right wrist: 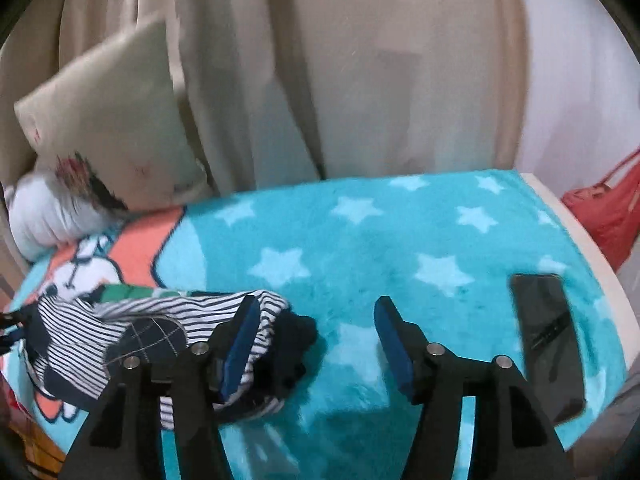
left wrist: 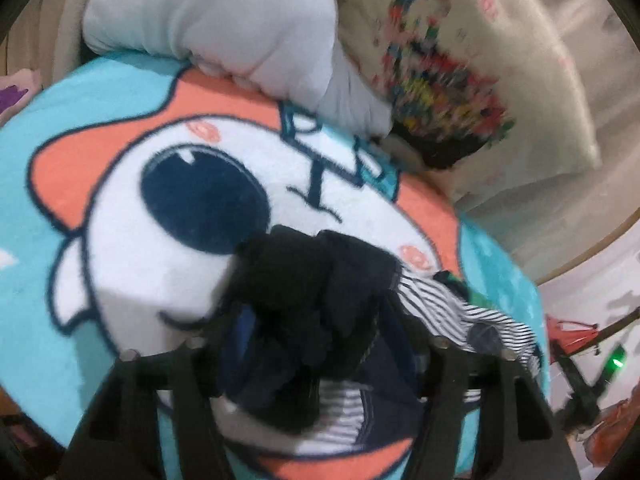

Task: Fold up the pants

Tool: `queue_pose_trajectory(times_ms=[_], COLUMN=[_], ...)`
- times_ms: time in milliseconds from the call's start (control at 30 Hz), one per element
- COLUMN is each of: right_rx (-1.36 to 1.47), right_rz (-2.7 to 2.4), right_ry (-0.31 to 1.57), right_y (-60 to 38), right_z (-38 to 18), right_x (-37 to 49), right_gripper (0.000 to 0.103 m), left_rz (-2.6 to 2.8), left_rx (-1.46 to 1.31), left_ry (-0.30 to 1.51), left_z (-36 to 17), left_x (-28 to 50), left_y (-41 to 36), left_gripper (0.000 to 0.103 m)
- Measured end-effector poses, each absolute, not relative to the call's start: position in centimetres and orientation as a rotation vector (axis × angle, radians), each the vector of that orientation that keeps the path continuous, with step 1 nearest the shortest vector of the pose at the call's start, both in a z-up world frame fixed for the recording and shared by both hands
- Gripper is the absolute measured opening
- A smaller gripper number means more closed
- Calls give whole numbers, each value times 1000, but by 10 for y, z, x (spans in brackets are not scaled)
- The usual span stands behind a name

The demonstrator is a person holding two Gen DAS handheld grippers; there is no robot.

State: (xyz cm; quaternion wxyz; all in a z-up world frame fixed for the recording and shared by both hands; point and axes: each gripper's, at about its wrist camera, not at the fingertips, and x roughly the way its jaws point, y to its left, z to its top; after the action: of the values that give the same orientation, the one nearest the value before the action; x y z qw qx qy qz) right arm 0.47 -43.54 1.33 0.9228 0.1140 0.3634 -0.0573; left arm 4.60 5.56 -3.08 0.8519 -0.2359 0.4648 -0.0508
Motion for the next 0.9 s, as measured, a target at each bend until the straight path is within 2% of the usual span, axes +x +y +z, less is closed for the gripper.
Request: queue_pose_trajectory(times_ms=[33,233,333,433,533,600,633,767,900], right_rx=[245,245,254,272,257,208,181,143,159], right_rz=[-115,-78,-41,0,68,107,127,237,359], right_ry=[739,716,731,771,786,781,776,775,830], right_y=[-436,-427,-415,-401,-380,-363,-353,-318,-281], right_z=[16,24,16,6,4,7,8,7,-3], right_x=[0,-9,-3,9,12,9,7,12,46], right_gripper=[65,65,65,65,65,65,65,65,65], left_rz=[-98,-55,4,36,-12,-16,-4,18,-13], left_rx=[-472,-406,-375,-403,-428,-417,-408,-366,-311], left_ry=[1018,1001,1008,1102,1065,1008,974,867,856], left_z=[-35,-14,-19,-48,-37,-23,-15,13,17], left_x=[51,7,-7,-1,-9,-18,-23,-40,-16], left_y=[50,35,41,54,61,68,72,74,48], left_gripper=[9,10,14,19,21,31,39,44,47])
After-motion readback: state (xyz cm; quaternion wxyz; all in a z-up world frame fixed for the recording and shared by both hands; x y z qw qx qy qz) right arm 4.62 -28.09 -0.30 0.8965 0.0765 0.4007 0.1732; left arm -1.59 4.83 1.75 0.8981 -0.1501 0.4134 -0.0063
